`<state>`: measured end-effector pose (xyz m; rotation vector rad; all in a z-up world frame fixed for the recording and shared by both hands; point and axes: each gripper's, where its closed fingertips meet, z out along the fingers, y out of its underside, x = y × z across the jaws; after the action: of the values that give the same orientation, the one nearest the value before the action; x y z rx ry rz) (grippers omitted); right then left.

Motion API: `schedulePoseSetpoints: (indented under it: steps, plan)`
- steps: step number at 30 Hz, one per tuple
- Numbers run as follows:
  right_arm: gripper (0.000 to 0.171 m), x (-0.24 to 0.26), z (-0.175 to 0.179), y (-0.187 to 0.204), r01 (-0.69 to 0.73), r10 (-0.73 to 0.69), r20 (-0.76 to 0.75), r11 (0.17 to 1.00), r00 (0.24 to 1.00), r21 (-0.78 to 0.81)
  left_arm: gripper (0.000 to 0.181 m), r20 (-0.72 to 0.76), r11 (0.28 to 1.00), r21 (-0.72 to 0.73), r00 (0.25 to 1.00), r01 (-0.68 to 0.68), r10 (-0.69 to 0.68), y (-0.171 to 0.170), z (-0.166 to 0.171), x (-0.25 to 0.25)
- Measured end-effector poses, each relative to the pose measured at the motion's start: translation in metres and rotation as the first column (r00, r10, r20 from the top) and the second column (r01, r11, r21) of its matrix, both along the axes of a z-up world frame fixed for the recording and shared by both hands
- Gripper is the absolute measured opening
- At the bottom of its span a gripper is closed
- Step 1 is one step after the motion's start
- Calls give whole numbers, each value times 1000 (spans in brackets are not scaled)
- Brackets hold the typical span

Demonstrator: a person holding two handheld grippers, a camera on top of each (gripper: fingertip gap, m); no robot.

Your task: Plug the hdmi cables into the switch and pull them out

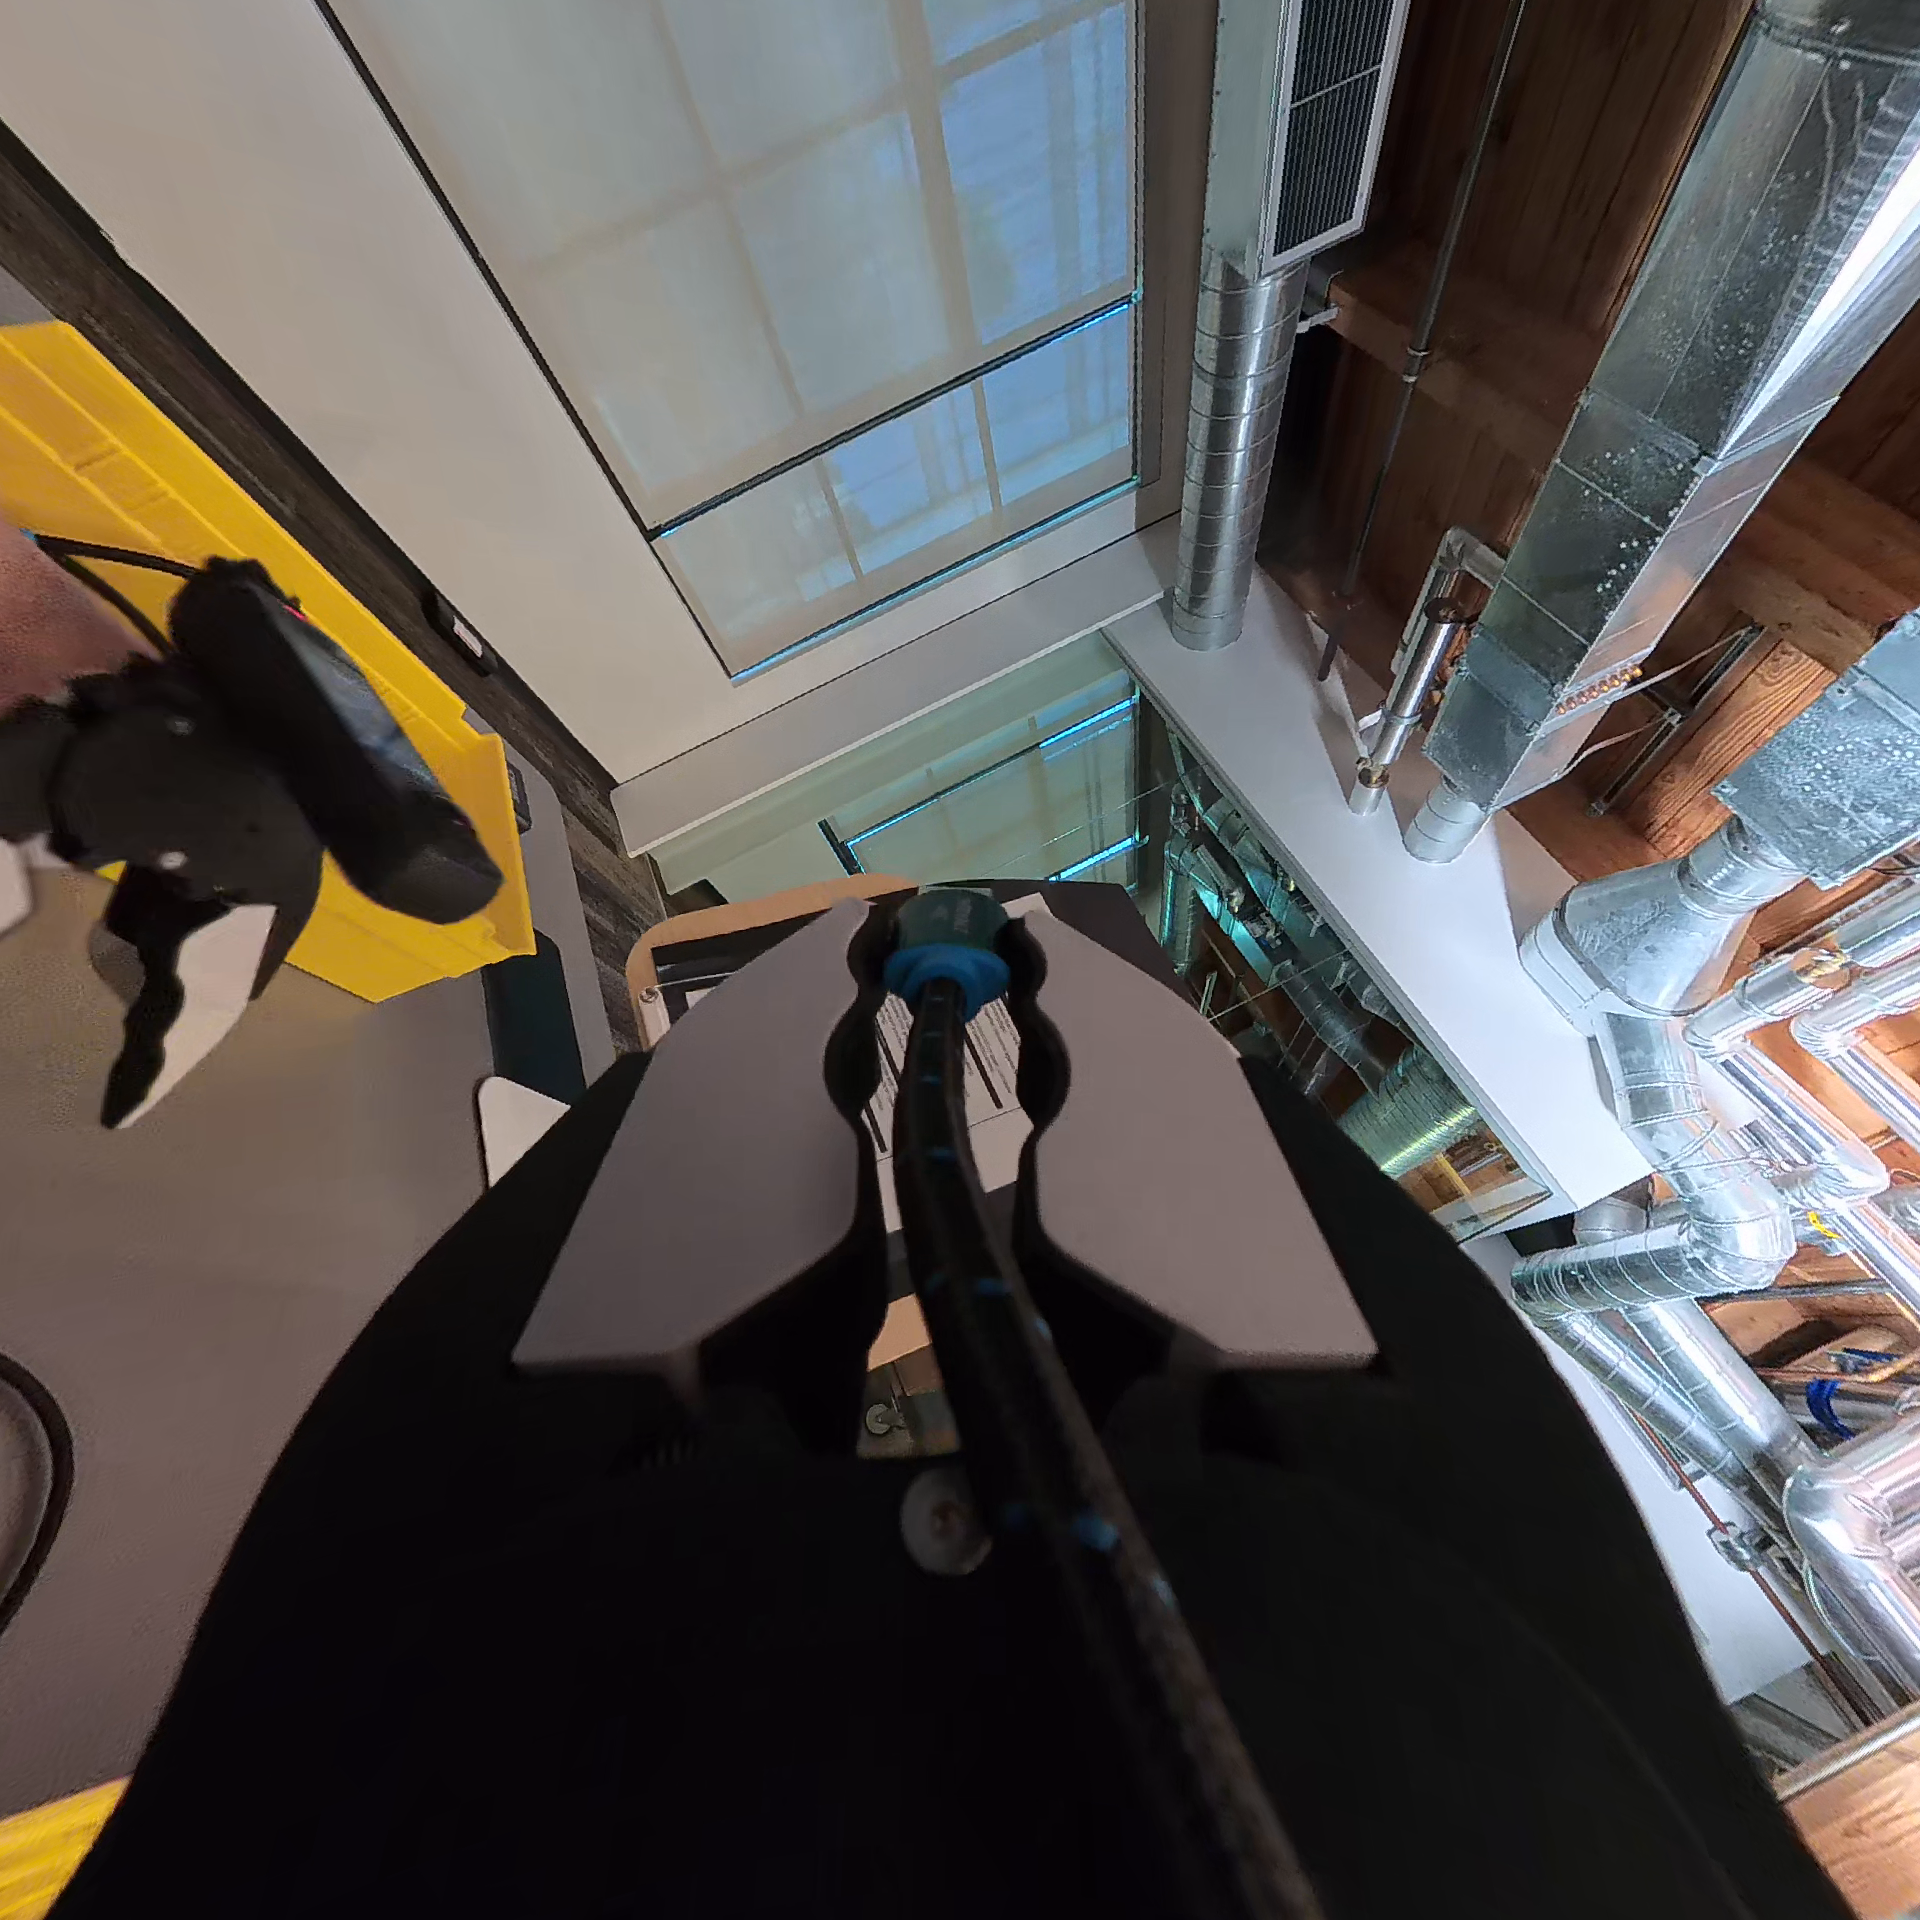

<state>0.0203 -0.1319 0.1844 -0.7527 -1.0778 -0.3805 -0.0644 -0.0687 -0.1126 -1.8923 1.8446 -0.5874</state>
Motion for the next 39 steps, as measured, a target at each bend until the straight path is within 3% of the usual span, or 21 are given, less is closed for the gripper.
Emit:
schedulePoseSetpoints:
  steps: [2, 4, 10, 17, 31, 39]
  plan:
    - [22, 2, 0, 1, 2, -2, -2, 1000, 1000, -2, 102, -53, 990, 117, 996, 83, -77, -3, -7, 2]
    - [22, 5, -1, 3, 8, -8, -4, 1000, 1000, -3, 104, -111, 983, 134, 988, 125, -111, -5, -19, 6]
    - [22, 7, -2, 5, 14, -14, -4, 1000, 1000, -8, 78, -205, 972, 71, 957, 222, -204, -6, -45, 12]
    - [22, 9, -5, 11, 20, -20, 0, 1000, 1000, -23, 80, -223, 951, 0, 927, 309, -301, -6, -50, 12]
    - [22, 10, -9, 14, 29, -28, 14, 999, 999, -38, 72, -201, 960, 87, 948, 266, -245, -3, -43, 10]
    - [22, 2, -14, 17, 16, -14, 32, 998, 999, -54, 70, -71, 975, 152, 986, 163, -154, 10, 2, -3]
